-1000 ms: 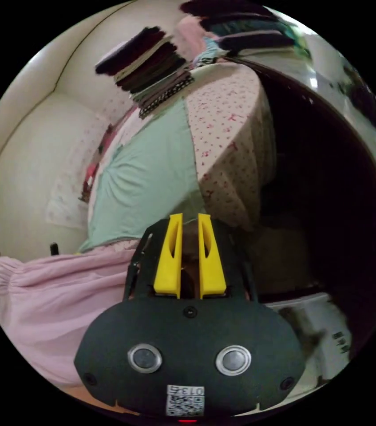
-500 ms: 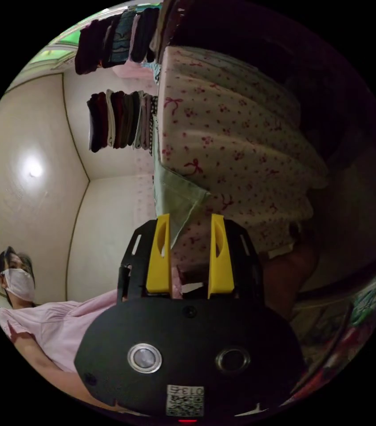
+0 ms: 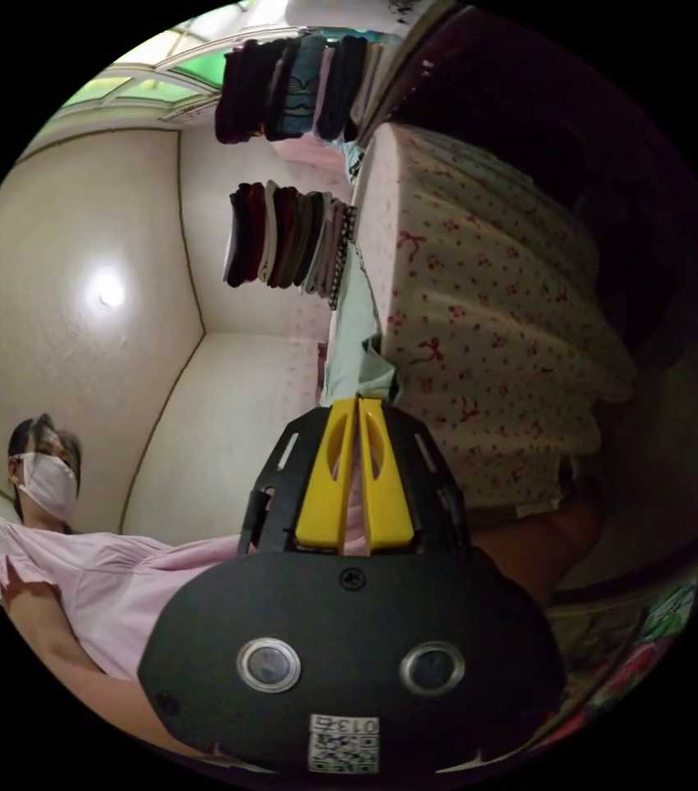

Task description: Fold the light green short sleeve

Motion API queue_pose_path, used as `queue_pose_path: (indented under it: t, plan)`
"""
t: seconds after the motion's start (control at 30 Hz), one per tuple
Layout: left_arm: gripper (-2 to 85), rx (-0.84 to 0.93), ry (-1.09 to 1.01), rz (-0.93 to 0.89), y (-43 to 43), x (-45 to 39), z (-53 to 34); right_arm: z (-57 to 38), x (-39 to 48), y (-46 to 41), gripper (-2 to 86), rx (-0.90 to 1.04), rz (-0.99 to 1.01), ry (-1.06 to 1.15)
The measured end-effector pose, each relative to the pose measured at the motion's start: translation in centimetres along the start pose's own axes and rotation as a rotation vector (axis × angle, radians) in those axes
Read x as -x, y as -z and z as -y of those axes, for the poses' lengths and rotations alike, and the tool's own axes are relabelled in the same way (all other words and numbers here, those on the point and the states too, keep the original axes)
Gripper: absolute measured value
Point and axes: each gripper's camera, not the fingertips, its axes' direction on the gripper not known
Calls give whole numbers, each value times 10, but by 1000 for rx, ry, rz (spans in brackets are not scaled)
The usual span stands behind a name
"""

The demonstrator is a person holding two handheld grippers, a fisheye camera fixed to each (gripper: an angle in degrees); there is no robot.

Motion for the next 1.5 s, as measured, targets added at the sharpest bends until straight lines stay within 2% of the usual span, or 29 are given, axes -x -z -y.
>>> queue_pose_path:
  t: [0.27, 0.5, 0.73, 1.0, 1.27, 1.37, 1.5]
  plan:
    - [7, -150, -55, 1, 32, -14, -8, 2, 64, -25, 6, 55, -157, 205]
    - [7, -299, -91, 10, 56, -16, 31, 27, 130, -83, 7, 111, -279, 432]
    - [7, -237, -25, 79, 34, 0, 90, 67, 171, -183, 7, 258, -586, 607]
    - [8, -114, 77, 98, -10, 28, 155, 116, 154, -273, 7, 358, -663, 497]
    - [18, -99, 95, 139, -31, 34, 192, 145, 140, -333, 11, 376, -706, 423]
    - [34, -133, 186, 198, -34, 42, 194, 148, 135, -345, 15, 364, -732, 410]
    - [58, -284, 315, 220, -4, 48, 157, 148, 138, -336, 26, 278, -755, 378]
